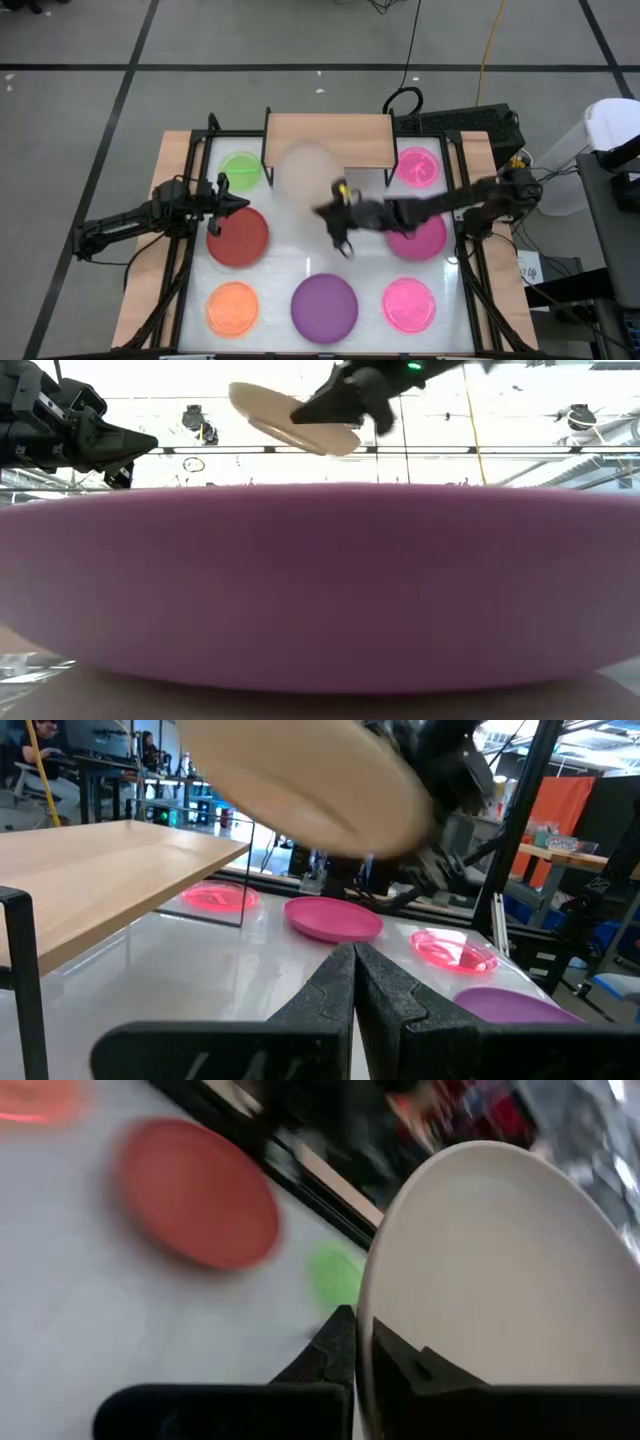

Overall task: Place and stack plates onto a shelf
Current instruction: Put the gray plate on the shelf, then stack the orange plate on top of the gray plate on the shelf

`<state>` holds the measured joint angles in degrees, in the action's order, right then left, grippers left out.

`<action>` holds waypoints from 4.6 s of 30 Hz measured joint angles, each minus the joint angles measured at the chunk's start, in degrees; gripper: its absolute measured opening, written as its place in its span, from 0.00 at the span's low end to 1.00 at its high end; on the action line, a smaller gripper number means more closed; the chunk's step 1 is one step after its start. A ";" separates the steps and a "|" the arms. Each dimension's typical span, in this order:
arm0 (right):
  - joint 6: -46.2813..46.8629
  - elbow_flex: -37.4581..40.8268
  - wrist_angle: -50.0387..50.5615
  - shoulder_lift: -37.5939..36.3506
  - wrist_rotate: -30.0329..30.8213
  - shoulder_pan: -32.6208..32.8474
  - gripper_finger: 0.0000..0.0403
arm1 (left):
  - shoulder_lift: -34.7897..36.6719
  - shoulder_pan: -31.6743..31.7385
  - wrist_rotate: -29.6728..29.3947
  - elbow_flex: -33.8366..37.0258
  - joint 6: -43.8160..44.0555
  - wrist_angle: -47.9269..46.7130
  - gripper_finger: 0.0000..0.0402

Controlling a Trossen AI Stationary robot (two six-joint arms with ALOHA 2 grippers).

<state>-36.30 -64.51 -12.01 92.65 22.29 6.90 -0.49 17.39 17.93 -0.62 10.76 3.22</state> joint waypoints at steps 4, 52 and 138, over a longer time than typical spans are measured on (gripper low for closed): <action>-1.07 -9.89 9.15 2.96 -1.24 -6.84 0.00 | 0.02 0.00 0.00 0.01 -0.01 0.00 0.02; -0.82 -14.18 4.35 2.66 -4.49 -12.90 0.31 | 0.02 -0.02 0.00 0.00 0.00 0.00 0.02; 12.73 48.13 -38.27 -36.70 -3.87 -1.34 0.26 | -36.89 -19.39 -13.87 -17.21 -1.70 27.78 0.02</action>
<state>-23.57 -16.38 -50.28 55.94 18.42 5.56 -37.38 -2.00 4.07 -17.83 9.06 31.00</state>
